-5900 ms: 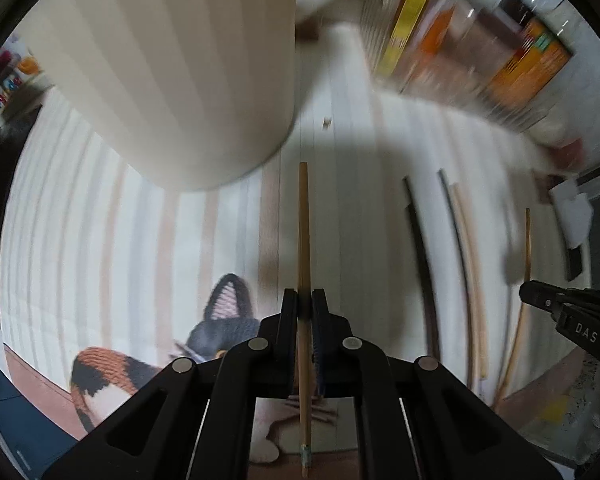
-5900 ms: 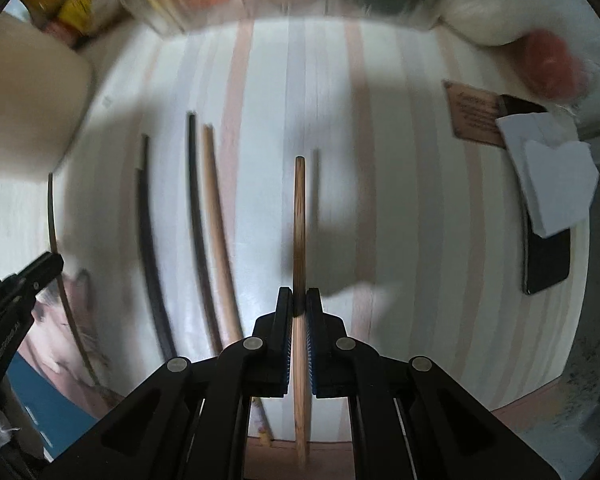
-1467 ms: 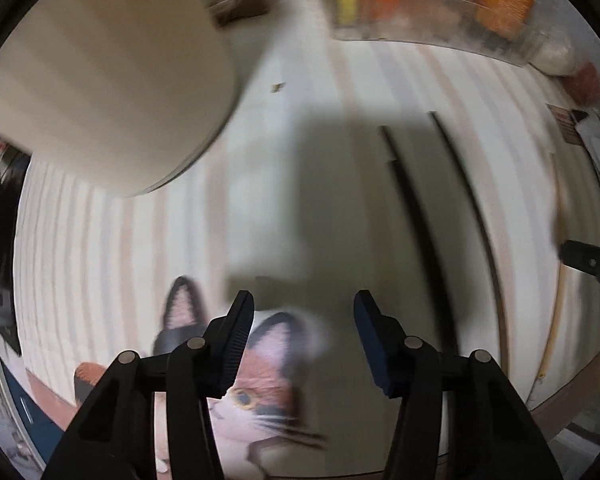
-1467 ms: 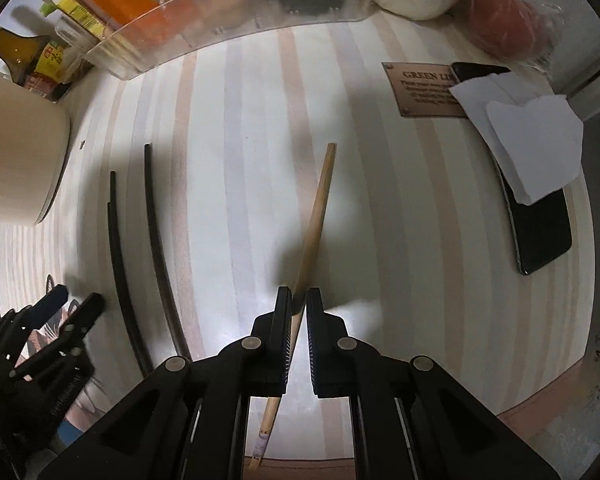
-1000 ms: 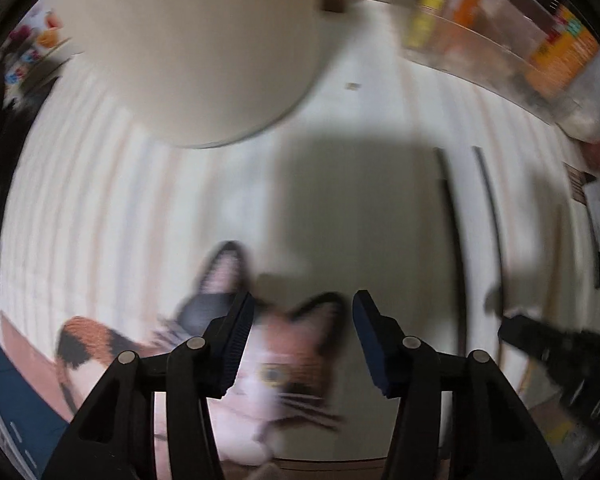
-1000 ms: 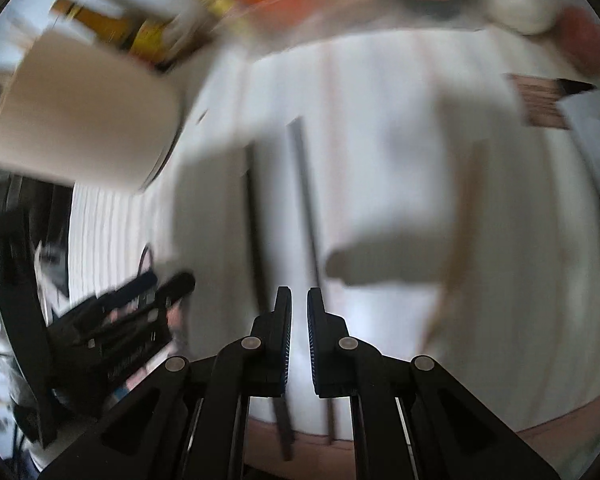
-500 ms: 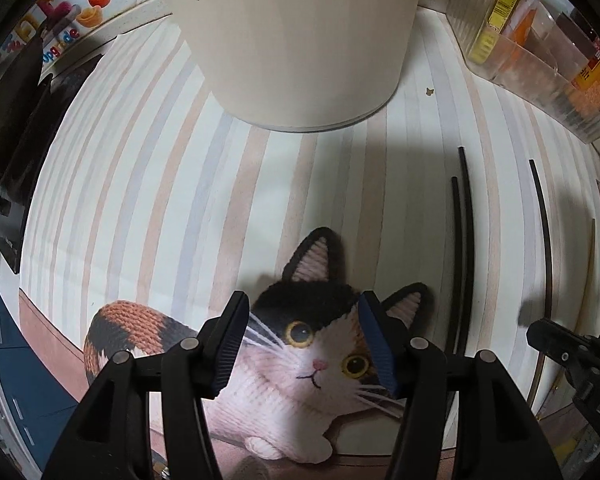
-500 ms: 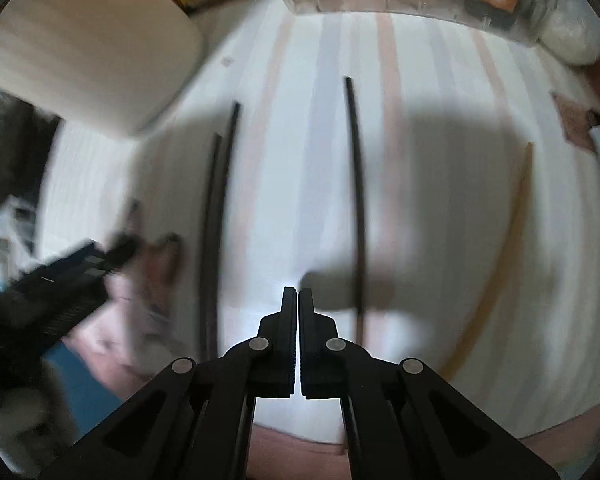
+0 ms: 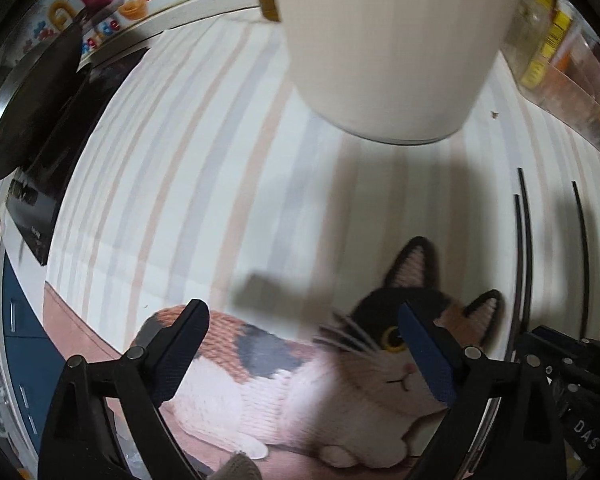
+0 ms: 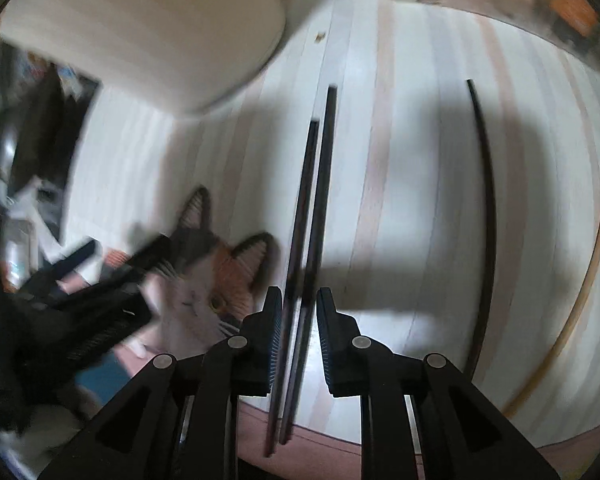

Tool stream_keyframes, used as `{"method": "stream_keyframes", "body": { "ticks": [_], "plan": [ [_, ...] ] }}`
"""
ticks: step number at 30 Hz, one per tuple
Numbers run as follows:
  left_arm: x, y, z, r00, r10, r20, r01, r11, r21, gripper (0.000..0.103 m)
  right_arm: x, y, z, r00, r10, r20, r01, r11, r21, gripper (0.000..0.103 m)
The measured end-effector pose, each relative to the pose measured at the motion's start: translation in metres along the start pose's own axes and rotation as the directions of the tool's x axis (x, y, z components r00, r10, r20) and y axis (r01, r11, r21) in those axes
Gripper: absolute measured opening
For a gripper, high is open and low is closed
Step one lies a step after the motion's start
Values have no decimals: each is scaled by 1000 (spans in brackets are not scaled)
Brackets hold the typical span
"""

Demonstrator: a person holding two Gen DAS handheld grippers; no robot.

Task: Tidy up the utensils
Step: 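Close the left tool on a dark chopstick while the right tool grasps another dark chopstick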

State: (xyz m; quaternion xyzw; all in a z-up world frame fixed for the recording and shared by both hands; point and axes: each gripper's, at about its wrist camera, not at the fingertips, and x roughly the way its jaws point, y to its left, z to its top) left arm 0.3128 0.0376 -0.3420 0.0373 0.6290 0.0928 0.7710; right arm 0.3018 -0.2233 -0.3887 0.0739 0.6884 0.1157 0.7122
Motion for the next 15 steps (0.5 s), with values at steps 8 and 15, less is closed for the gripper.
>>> {"method": "stream_keyframes", "body": {
  "ticks": [8,15],
  "plan": [
    [-7,-25,1,999,-43,0,43,998,51,96,-3,-17,-3,994,-104,-31,104,994,13,7],
    [0,-82,-1,984,-168,-62,175,975,138,95,-20,-68,-10,999,-25,-36,31,987,160,8]
  ]
}}
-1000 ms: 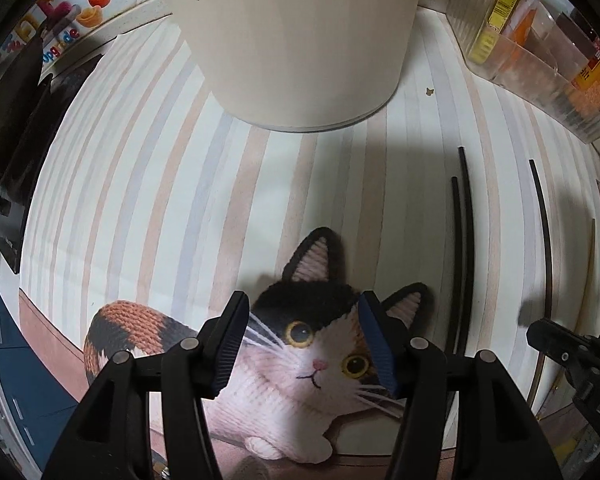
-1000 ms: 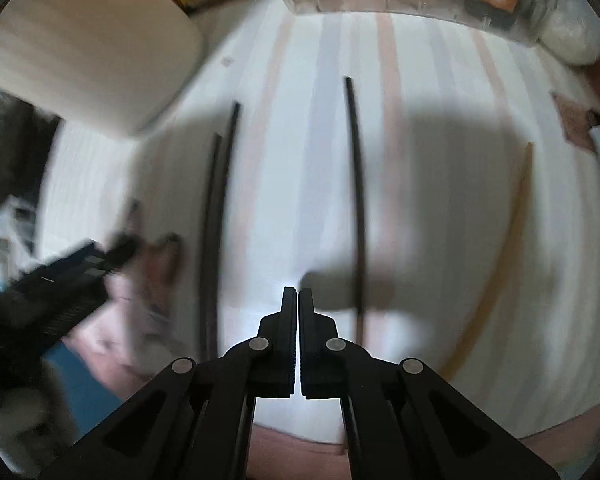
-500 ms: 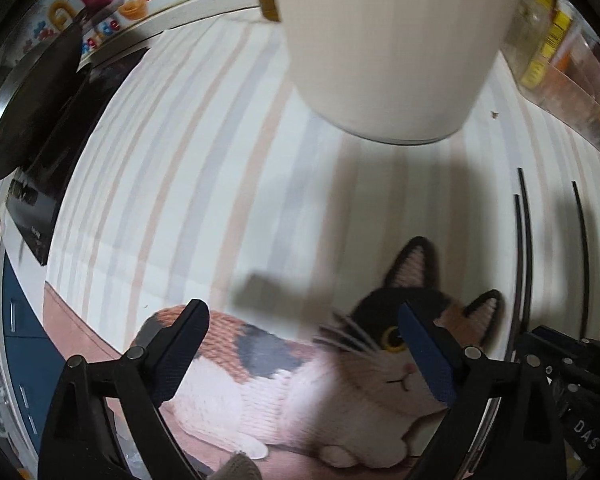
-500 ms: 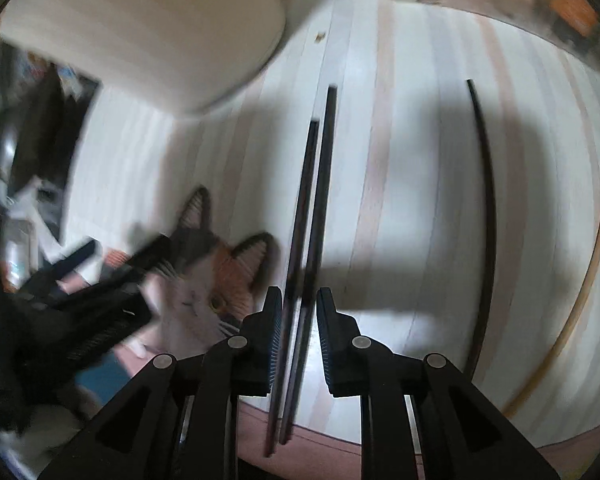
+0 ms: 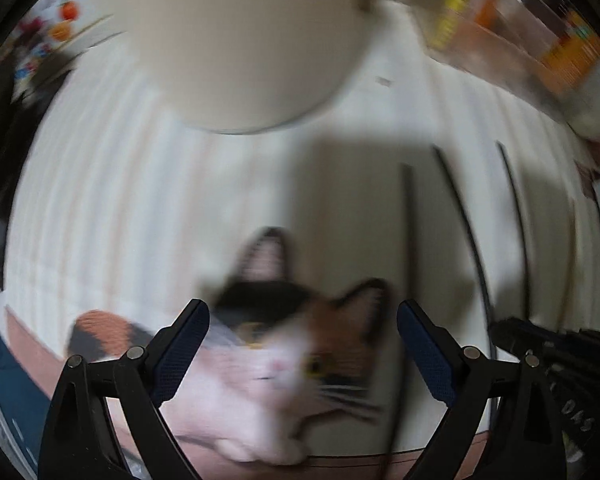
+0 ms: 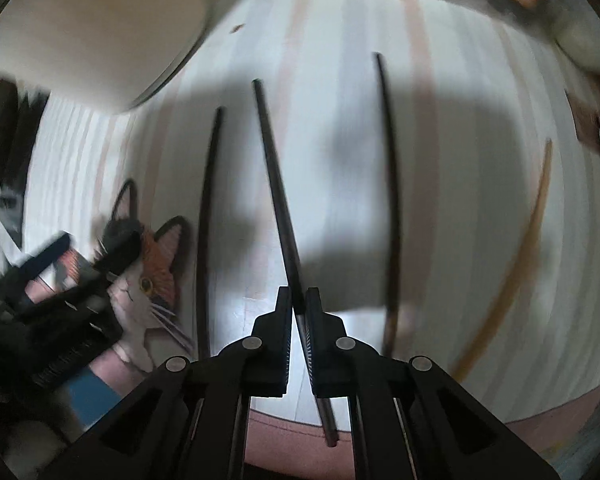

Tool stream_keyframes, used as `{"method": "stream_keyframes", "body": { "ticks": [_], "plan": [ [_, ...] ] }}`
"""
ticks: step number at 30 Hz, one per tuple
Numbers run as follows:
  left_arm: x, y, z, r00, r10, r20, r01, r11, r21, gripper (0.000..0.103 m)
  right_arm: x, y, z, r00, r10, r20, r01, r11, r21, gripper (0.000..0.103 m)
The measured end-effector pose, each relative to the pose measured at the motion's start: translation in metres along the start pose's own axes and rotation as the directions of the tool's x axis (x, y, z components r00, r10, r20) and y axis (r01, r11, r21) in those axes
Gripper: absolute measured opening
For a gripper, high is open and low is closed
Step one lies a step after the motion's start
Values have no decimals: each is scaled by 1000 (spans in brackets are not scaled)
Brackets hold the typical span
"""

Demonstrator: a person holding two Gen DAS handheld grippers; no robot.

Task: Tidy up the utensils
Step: 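Close the left tool on a dark chopstick while the right tool grasps another dark chopstick, then lift the left tool's dark chopstick while the right tool lifts its dark chopstick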

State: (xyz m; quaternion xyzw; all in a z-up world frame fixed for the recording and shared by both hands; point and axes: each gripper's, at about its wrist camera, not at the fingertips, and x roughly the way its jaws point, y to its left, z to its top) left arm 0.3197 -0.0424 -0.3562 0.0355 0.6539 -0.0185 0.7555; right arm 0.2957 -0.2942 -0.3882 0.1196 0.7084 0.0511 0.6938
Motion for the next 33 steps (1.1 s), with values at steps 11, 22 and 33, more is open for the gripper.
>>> {"method": "stream_keyframes", "body": {
  "ticks": [11,22,33],
  "plan": [
    [2,-28,3,999,0,34,-3,995,99,4,-38,-42,5,992,87,93,-96,991,90,8],
    [5,42,3,1000,20,6,-20,998,-68,4,19,57,19,994,-108,22,110,972,-206,8],
    [1,54,-4,1000,-2,-3,2,998,-55,4,15,7,13,995,40,-97,-21,980,196,0]
  ]
}}
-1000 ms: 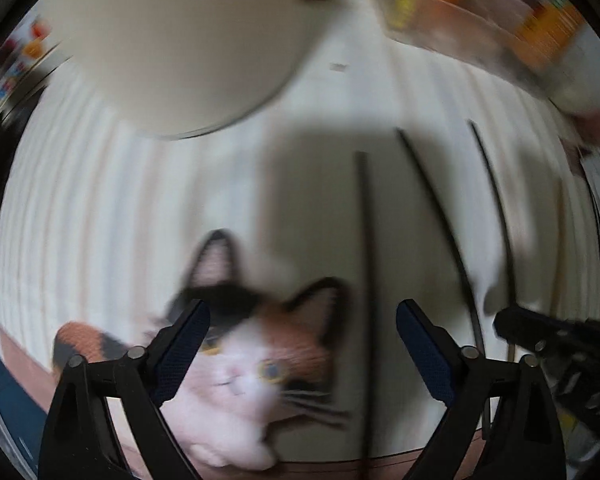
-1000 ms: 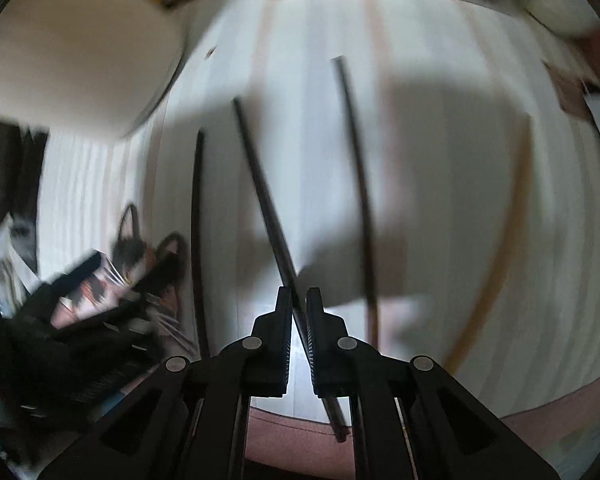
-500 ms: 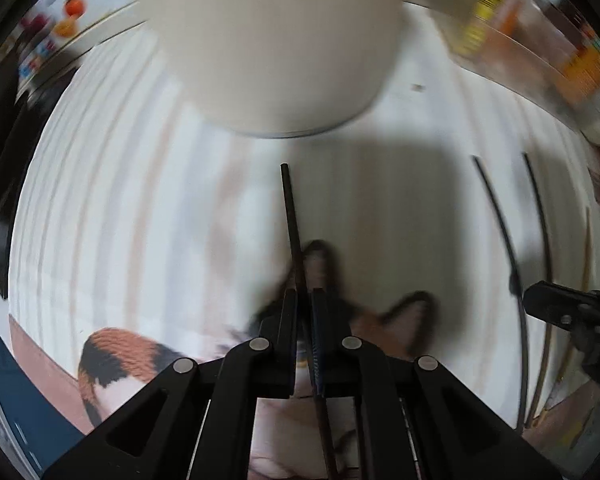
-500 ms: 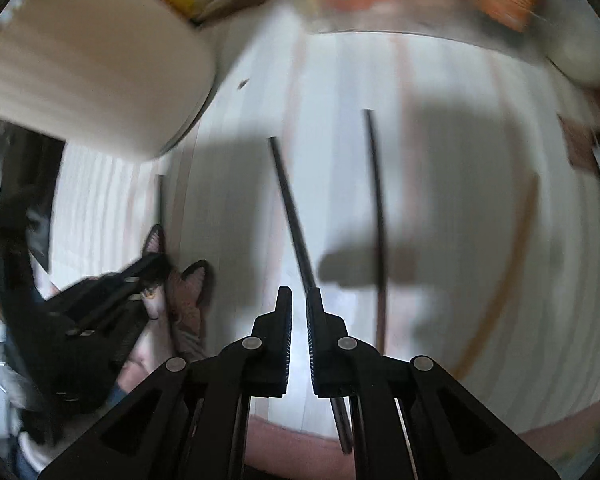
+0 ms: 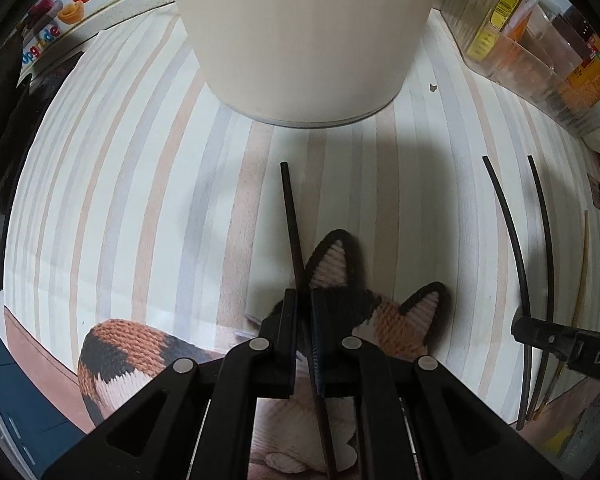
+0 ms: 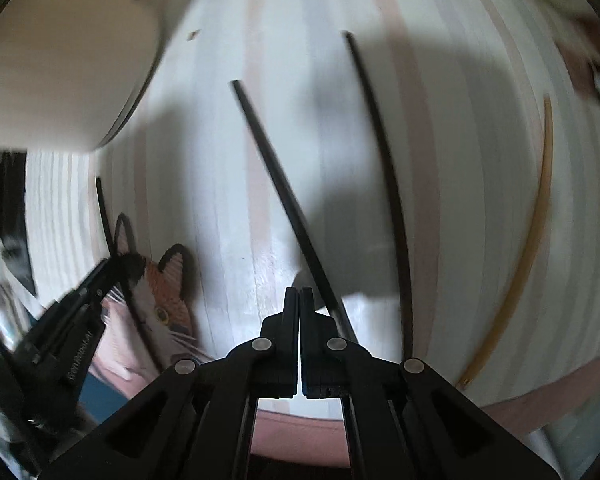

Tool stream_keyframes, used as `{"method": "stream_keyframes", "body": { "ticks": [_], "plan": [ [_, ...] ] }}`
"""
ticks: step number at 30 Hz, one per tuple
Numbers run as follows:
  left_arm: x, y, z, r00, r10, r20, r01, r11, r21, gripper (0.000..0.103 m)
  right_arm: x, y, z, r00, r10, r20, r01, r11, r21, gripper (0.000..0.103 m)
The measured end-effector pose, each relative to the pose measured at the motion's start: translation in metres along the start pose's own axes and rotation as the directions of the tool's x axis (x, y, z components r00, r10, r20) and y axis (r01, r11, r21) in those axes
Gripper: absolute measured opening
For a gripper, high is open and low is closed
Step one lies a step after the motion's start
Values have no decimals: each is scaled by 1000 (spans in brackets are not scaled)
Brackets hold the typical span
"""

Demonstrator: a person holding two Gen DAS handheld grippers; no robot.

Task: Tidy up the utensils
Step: 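Lift the left tool's dark chopstick while the right tool lifts its dark chopstick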

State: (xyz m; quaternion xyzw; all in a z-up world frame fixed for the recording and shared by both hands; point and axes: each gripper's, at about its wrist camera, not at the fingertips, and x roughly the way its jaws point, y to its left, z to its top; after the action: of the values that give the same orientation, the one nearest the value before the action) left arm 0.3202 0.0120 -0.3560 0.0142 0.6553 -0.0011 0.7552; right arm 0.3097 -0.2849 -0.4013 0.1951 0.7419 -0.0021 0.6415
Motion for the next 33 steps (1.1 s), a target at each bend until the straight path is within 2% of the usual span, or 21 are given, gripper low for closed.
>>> {"method": "stream_keyframes", "body": {
  "ticks": [2,5,7,8,9,13,15,19,21,25,33],
  "plan": [
    [4,-1,2,1000,-7,-6,7,1000,1,4,-7,-1,2,1000,25,16,-25,1000,-17,0],
    [5,-5,4,1000,-5,-7,5,1000,12,4,-28,16,7,994,-49,96,66,981,-180,6],
    [6,-5,4,1000,0,-6,0,1000,18,4,-33,28,9,983,-113,144,148,952,-270,22],
    [6,-4,4,1000,1,-5,-1,1000,22,4,-33,35,12,977,-143,158,185,937,-296,36],
    [6,-3,3,1000,3,-4,-2,1000,25,4,-30,39,15,973,-164,162,209,927,-312,39],
    [6,-8,6,1000,0,-7,1,1000,26,4,-3,48,28,967,-226,116,251,916,-314,37],
    [6,-6,5,1000,-5,-4,6,1000,25,4,-5,48,29,969,-209,133,238,931,-277,7],
    [4,-3,4,1000,-31,-1,32,999,12,4,-12,32,33,986,-144,83,151,985,-85,6],
    [4,-4,3,998,-56,-5,56,998,11,4,-14,26,35,993,-106,42,108,994,-34,6],
    [3,-12,1,999,-46,4,46,998,35,4,-18,33,41,991,-131,17,132,988,-76,6],
    [3,-26,1,1000,-22,10,21,998,59,4,-21,67,39,971,-236,22,236,950,-204,6]
  ]
}}
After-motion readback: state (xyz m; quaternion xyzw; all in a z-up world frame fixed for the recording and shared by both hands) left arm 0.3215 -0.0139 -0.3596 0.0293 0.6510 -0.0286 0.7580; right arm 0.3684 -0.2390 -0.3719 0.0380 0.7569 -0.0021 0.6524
